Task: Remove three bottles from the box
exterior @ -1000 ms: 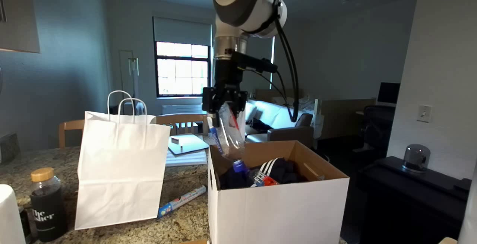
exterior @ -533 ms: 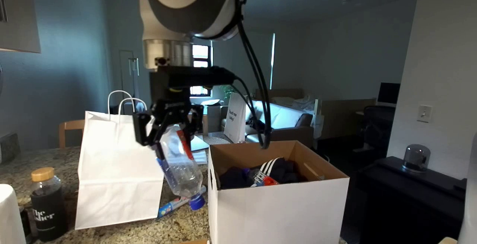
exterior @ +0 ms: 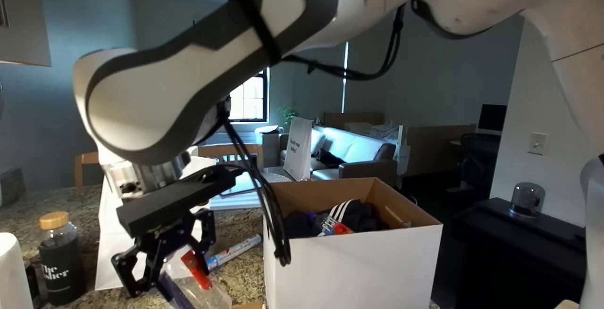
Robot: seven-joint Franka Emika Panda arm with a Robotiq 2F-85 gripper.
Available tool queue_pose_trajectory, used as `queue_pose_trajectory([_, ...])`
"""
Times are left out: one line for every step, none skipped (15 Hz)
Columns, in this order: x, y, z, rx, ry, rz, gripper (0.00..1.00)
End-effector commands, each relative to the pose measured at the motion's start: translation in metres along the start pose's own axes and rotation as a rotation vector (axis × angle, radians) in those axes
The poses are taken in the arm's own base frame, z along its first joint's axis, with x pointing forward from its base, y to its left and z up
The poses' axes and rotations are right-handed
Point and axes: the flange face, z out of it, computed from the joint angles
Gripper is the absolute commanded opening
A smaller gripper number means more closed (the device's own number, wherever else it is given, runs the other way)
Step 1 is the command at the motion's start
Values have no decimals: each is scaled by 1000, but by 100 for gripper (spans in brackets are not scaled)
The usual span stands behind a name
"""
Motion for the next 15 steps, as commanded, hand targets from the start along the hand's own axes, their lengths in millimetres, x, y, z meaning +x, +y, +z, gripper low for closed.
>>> queue_pose_trajectory([30, -31, 38, -27, -139, -12, 37])
queue_pose_trajectory([32, -43, 49, -38, -179, -17, 37])
queue_pose_trajectory([34, -54, 60, -46, -219, -24, 37])
queue_pose_trajectory([34, -66, 71, -60, -254, -35, 37])
queue_pose_trajectory([34, -77, 80, -73, -289, -42, 37])
queue_pose_trajectory([32, -88, 90, -87, -313, -54, 37])
queue_pose_trajectory([30, -98, 96, -98, -340, -65, 37])
queue_pose_trajectory([28, -108, 102, -109, -357, -78, 37])
queue_pose_trajectory([25, -116, 107, -115, -375, -93, 37])
queue_pose_trajectory([23, -124, 109, -122, -388, -109, 37])
queue_pose_trajectory([21, -131, 112, -128, -398, -126, 37])
queue_pose_trajectory([19, -136, 112, -131, -404, -142, 37])
queue_pose_trajectory([19, -141, 110, -131, -407, -158, 54])
queue_pose_trajectory([19, -145, 109, -133, -408, -170, 87])
queue_pose_trajectory([20, -148, 105, -132, -394, -178, 88])
